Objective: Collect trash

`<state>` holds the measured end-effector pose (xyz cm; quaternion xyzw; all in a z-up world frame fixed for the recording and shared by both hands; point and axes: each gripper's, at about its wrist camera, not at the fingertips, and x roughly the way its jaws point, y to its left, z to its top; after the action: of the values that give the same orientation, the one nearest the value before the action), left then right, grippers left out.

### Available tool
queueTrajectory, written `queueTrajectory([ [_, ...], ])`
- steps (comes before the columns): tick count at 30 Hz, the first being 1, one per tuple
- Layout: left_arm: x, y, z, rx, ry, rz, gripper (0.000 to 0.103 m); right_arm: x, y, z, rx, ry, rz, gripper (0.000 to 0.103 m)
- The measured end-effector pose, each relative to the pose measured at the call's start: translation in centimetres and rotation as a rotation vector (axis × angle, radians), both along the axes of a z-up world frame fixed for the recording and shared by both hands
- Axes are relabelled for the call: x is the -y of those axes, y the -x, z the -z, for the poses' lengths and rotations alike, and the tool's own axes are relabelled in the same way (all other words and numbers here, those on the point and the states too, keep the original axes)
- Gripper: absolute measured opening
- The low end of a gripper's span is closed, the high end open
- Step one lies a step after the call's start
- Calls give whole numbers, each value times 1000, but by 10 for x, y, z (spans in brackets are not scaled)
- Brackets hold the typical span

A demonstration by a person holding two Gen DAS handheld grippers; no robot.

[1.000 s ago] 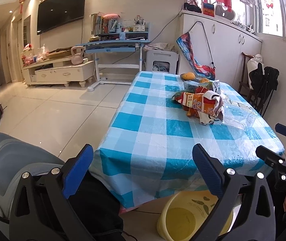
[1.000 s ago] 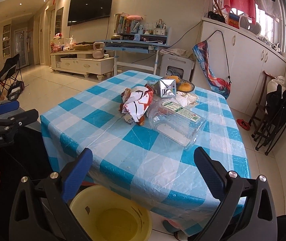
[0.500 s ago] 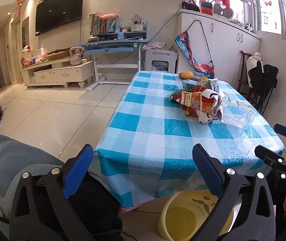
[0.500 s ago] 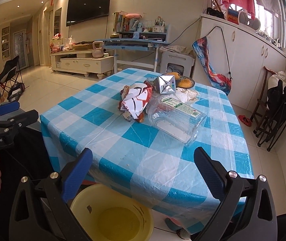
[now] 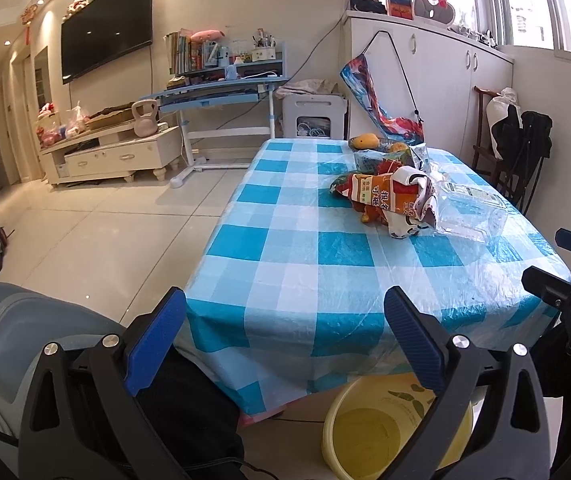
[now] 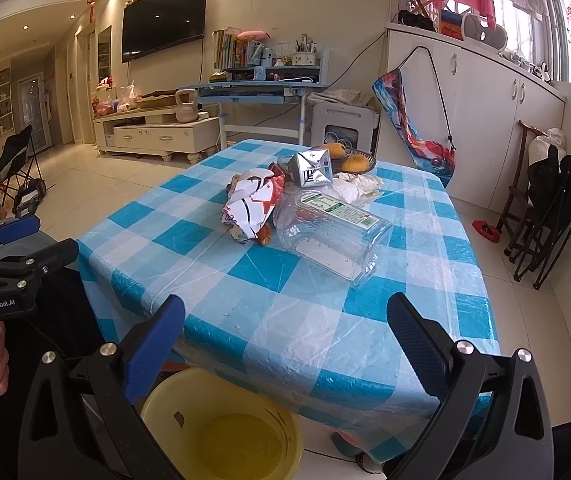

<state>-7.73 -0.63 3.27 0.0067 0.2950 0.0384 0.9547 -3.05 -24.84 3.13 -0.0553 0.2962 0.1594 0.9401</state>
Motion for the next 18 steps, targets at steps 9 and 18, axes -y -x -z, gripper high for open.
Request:
queueTrajectory([
  [9,-2,-1,0,-7,8,-4,96,1,-2,3,-20,-5,4,97],
  [18,-4,-1,2,-11,23,-11,96,-2,-3,5,-29,9,-7,97],
])
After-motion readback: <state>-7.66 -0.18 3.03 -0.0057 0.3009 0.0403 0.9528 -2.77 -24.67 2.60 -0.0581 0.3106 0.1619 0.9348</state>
